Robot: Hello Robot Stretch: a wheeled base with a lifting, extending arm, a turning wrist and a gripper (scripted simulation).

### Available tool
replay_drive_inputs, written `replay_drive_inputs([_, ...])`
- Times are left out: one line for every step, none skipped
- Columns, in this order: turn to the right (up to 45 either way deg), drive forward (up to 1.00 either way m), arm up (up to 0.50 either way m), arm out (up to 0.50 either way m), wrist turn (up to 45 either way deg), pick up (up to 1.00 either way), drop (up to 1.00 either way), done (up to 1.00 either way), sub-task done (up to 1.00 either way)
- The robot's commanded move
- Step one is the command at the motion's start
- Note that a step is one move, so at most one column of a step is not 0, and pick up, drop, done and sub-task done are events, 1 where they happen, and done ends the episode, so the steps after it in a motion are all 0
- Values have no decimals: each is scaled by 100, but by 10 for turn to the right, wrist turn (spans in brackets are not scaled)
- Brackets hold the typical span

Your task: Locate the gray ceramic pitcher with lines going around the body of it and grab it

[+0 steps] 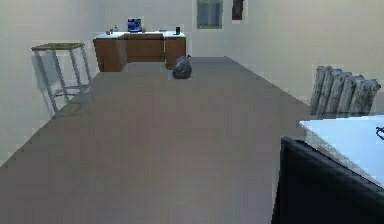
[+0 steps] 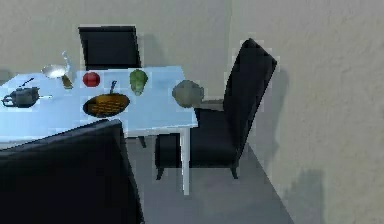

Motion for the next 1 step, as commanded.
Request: replay_drive_inputs([450, 0, 0, 0, 0, 0, 0, 0, 0])
